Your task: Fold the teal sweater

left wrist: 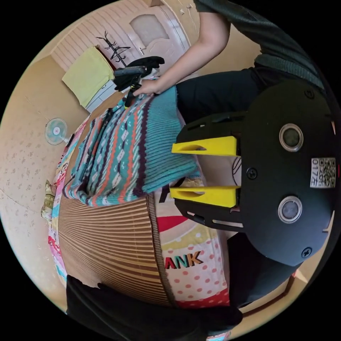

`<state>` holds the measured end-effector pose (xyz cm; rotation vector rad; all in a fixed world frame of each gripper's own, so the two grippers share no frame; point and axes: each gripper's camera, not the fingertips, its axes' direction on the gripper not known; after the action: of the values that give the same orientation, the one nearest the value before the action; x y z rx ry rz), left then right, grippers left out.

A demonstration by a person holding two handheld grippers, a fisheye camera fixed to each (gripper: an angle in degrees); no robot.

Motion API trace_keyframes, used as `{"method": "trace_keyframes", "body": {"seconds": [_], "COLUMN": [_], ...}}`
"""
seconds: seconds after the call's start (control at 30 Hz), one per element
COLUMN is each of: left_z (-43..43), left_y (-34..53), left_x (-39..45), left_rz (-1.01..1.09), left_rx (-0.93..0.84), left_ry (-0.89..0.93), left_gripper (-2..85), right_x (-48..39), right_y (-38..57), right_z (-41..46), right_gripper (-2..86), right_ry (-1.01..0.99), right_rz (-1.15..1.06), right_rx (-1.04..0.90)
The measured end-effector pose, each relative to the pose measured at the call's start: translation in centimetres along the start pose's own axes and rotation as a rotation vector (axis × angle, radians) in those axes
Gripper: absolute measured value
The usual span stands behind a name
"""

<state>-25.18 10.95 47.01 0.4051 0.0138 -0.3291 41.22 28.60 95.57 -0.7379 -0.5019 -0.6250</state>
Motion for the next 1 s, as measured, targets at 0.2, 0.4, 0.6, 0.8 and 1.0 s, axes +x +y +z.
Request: {"method": "trace_keyframes", "body": {"seconds": [0.2,0.4,0.6,0.8,1.0], "left_z": [-1.8,-2.7,-8.6,-17.2,-17.5], "left_y": [-2.1,-3.4,-3.9,-2.6,-6.4], "left_x": [-2.5,-6.2,-10.7,-12.1,-14.9], "left_rz": [0.034,-0.007,0.060,0.314,-0.003], "left_rx": [-0.095,-0.194,-0.023,0.378,0.432], "left_ry": [0.102,0.314,0.860,1.471,1.228], "left_gripper": [9.3,4.5,4.0,4.0,4.1], "right_x": [5.6,14.1,21.4,30.2,32.2], "right_y": [9.3,14.1,13.2,13.5,10.4], "right_z": [-10.6,-14.1,-12.6,-19.0,-17.1], "right_gripper": [6.3,11.9,3.5,1.9,1.4], "right_ry": [-0.064,-0.067,-0.839,-1.744,-1.490], "right_rz": [0.119,0.120,0.028,-0.160,0.161], "right_rx": [0.136,-0.010,-0.174,0.478,0.459]}}
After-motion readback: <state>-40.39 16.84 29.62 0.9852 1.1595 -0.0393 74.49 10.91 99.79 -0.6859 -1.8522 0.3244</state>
